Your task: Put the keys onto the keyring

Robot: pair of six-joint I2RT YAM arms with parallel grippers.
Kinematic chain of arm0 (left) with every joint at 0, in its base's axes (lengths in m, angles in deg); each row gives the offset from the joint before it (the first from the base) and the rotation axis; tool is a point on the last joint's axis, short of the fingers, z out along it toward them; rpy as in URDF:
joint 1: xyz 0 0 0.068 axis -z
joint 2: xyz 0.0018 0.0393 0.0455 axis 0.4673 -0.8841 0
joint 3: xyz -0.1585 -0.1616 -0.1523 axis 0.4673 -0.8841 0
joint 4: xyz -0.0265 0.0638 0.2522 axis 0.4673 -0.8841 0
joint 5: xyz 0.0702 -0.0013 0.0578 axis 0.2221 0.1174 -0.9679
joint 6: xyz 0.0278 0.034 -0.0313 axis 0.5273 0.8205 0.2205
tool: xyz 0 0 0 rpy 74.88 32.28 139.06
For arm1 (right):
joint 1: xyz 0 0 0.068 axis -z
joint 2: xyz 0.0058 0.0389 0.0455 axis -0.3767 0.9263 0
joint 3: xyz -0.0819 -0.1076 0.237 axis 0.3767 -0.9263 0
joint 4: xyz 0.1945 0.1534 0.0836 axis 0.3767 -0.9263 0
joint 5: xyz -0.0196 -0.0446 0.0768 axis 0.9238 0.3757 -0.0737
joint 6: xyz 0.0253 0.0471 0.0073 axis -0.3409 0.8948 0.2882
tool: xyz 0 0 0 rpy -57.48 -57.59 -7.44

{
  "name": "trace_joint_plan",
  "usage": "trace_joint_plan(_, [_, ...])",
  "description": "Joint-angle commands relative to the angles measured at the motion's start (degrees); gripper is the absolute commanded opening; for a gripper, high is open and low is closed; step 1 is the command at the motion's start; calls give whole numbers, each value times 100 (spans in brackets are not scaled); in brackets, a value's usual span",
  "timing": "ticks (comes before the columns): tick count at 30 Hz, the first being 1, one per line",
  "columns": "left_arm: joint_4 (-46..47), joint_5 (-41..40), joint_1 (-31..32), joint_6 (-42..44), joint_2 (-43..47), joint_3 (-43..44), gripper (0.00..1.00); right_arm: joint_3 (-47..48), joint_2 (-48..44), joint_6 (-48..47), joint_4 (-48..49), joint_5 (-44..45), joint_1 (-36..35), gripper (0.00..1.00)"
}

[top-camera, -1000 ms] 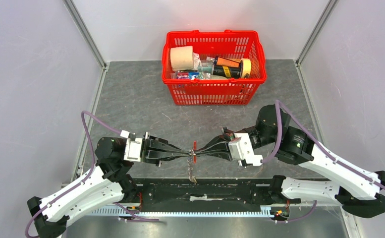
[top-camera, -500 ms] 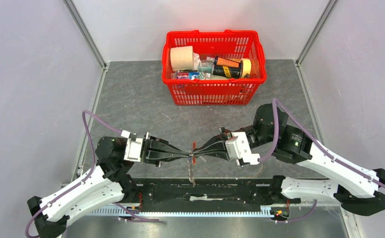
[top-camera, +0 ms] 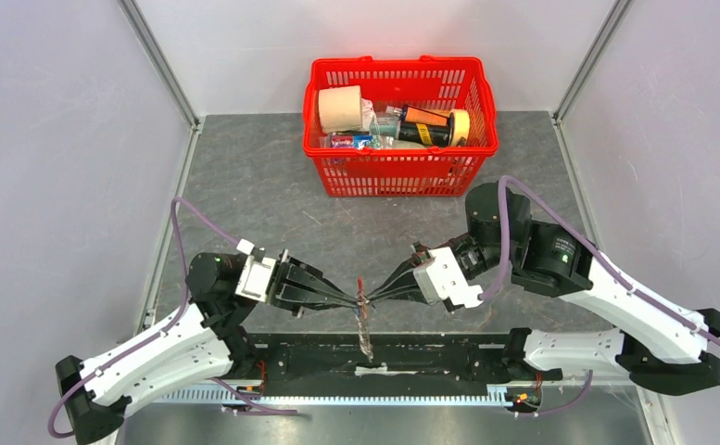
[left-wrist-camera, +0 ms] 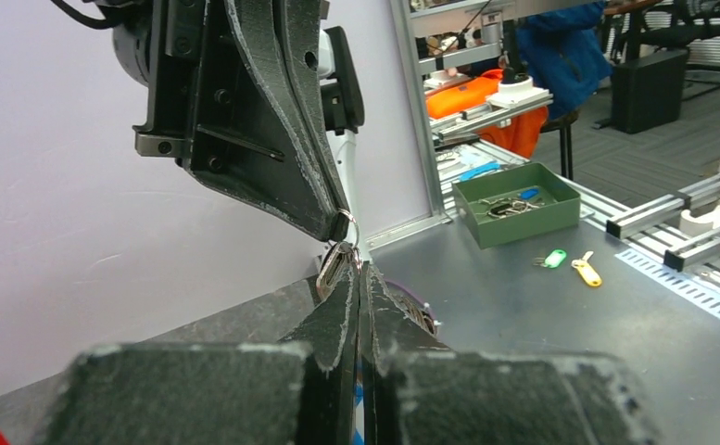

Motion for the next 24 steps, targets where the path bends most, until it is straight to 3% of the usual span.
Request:
trace_joint_plan(1, [387,497,115,-442,-47,232,2,577,52,-240,-706,-92,-12,0])
trace_joint_plan(11, [386,710,230,-544,-215,332,2,754,59,-227,-854,-411,-15,0])
trace_joint_plan(24, [485,733,326,-590,-243,332,2,249,-156,-360,-1010,-781,-15,0])
